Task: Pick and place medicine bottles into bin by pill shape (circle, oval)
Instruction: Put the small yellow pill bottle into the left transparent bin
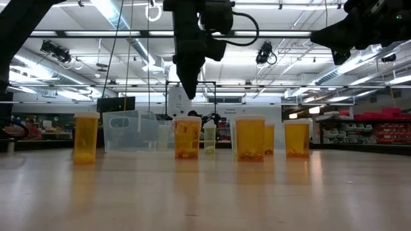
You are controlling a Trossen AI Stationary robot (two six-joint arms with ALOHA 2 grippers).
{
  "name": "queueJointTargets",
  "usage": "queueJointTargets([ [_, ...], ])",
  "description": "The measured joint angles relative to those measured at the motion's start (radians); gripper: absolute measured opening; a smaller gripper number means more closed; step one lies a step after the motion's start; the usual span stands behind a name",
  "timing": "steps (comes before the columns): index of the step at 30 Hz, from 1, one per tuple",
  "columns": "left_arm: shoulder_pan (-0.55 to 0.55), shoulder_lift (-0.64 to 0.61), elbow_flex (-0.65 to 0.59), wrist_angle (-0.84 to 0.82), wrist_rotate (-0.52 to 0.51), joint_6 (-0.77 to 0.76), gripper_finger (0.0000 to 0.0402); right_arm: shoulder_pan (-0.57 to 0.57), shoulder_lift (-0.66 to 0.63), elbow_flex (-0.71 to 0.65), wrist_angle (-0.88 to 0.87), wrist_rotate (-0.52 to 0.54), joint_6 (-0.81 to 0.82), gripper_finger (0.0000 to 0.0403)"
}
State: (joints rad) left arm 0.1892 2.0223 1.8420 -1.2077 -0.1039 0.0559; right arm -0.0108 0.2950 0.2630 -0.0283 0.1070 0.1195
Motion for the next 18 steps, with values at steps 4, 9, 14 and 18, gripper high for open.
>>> queueJointTargets([
  [4,-0.023,0.012,-0.001,0.023,0.000,0.007,0.0217,0.000,0.000,0.000,0.000,0.000,0.000,0.0037],
  [9,-0.046,0.045,0.000,0.059,0.002,0.035,0.0216,0.000,0.000,0.000,0.000,0.000,0.000,0.0037],
  [14,-0.053,0.071,-0.001,0.101,0.000,0.042,0.0219,0.000,0.000,0.000,-0.008,0.000,0.000,0.0037],
  [18,-0.053,0.087,-0.001,0.107,0.000,0.043,0.0230,0.000,0.004,0.000,-0.008,0.000,0.000,0.0037],
])
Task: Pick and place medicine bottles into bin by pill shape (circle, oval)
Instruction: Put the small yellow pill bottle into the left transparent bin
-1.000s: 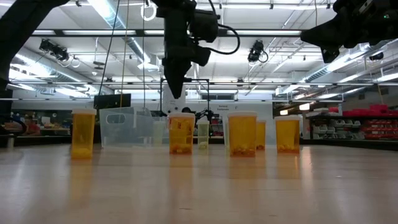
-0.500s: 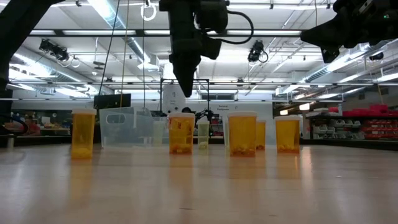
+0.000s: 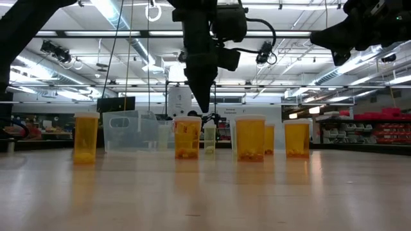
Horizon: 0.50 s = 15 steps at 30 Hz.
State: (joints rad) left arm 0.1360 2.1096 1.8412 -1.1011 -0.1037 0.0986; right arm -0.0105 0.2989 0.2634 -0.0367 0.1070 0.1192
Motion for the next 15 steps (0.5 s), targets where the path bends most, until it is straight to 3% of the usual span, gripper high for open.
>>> queueJointTargets([
  [15,-0.001,0.064,0.000,0.036,0.000,0.019,0.0255,0.000,0.009,0.000,-0.001,0.000,0.000,0.0037],
])
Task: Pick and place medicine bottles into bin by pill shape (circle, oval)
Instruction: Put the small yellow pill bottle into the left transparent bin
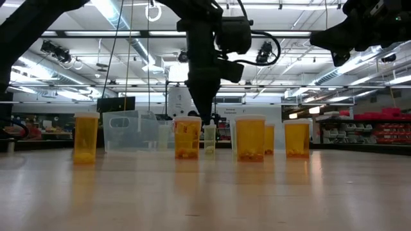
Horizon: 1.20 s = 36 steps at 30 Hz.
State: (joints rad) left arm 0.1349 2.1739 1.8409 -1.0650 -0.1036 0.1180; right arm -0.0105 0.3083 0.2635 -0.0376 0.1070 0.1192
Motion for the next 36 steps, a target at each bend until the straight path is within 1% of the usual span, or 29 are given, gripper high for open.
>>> queueJointTargets([
  [7,0.000,0.028,0.000,0.017,0.000,0.010,0.0263,0.000,0.000,0.000,0.002,0.000,0.000,0.0037],
  [16,0.000,0.049,0.000,0.050,0.000,0.024,0.0260,0.000,0.003,0.000,0.001,0.000,0.000,0.0037],
  [20,0.000,0.049,0.000,0.052,0.000,0.024,0.0245,0.000,0.004,0.000,0.002,0.000,0.000,0.0037],
  [36,0.000,0.049,0.000,0.050,0.000,0.023,0.0162,0.000,0.004,0.000,0.002,0.000,0.000,0.0037],
])
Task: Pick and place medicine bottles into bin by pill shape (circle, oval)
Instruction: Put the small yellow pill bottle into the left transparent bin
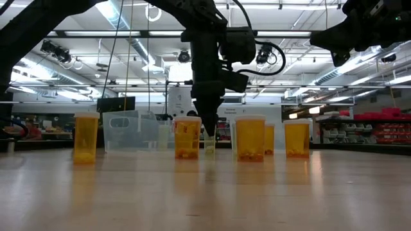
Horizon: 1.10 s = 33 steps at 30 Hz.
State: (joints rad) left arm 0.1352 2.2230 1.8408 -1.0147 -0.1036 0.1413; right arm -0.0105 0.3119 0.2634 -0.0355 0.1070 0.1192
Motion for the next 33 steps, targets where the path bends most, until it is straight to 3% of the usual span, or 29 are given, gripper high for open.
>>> queueJointTargets([
  [9,0.000,-0.001,0.000,-0.024,0.000,0.000,0.0121,0.000,0.000,0.000,0.000,0.000,0.000,0.0037],
  [21,0.000,-0.010,0.014,-0.077,0.000,0.001,0.0125,0.000,0.000,0.000,0.000,0.000,0.000,0.0037],
  [33,0.000,-0.013,0.169,-0.175,0.000,0.000,0.0130,0.000,0.000,0.000,0.000,0.000,0.000,0.0037],
])
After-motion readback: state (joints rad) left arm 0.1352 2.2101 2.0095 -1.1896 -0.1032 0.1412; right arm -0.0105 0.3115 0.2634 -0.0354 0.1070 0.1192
